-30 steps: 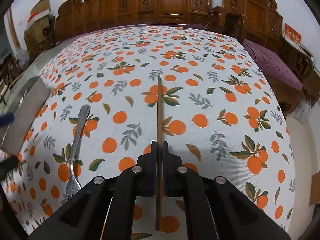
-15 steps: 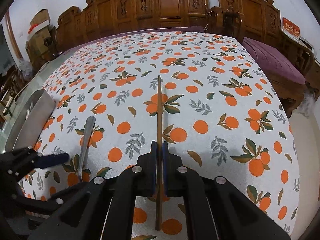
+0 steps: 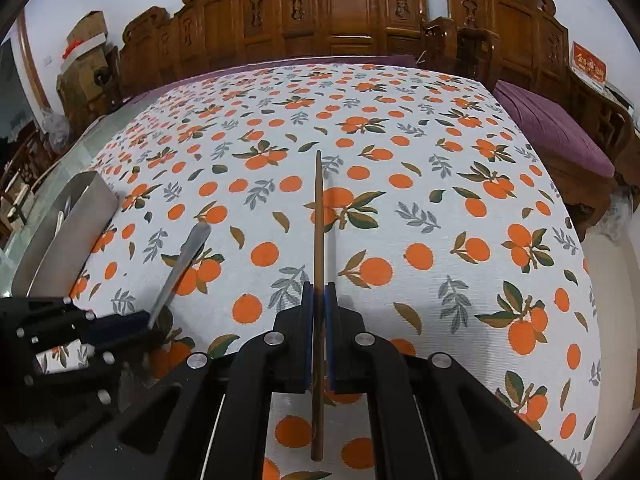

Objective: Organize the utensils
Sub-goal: 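Grasp the metal fork by its handle with the left tool while the right holds the chopstick, then carry the metal fork over the grey tray with the left tool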

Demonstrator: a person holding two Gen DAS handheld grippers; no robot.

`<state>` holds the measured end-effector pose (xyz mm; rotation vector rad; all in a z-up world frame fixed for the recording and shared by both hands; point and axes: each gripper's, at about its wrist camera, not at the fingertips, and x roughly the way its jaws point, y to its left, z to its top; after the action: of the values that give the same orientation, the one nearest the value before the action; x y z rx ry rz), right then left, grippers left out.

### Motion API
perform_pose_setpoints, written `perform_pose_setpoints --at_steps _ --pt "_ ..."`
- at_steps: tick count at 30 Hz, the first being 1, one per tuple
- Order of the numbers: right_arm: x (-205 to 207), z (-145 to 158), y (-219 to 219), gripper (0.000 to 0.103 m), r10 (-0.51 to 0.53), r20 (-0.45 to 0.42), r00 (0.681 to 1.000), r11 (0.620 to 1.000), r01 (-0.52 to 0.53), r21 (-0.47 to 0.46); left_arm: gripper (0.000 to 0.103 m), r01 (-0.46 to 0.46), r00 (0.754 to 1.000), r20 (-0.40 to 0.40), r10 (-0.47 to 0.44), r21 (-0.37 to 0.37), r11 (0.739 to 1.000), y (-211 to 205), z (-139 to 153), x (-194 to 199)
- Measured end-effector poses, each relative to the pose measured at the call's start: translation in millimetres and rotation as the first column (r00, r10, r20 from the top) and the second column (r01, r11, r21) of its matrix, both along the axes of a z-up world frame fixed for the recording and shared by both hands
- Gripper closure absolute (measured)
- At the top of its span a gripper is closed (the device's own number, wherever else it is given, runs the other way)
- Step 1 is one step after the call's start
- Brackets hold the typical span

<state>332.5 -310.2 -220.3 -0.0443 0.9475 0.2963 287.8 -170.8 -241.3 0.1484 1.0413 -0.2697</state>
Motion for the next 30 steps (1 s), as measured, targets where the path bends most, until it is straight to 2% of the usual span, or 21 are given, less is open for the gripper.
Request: perform_pose_setpoints --at_steps 6,16,21,30 --pt "0 -1 5 0.097 0.011 -0.004 1.0 1.0 -0.011 -0.009 0.095 -0.026 1.0 -0.014 0.026 0.003 1.0 13 0 7" --pt "-1 -4 8 0.097 0.021 -0.013 1.0 1.0 -0.021 -0.013 0.092 -0.038 0.999 -0.021 0.038 0.006 0.999 15 0 21" --pt "-1 -3 12 0.097 0.034 -0.013 0.999 0.999 -0.034 -0.015 0.097 -0.013 1.0 -0.018 0.013 0.014 1.0 13 0 20" --pt "-7 8 40 0.097 0.09 0.01 0.996 0.996 -0.09 -0.012 0.097 -0.014 1.0 0.018 0.014 -0.034 0.999 32 20 9"
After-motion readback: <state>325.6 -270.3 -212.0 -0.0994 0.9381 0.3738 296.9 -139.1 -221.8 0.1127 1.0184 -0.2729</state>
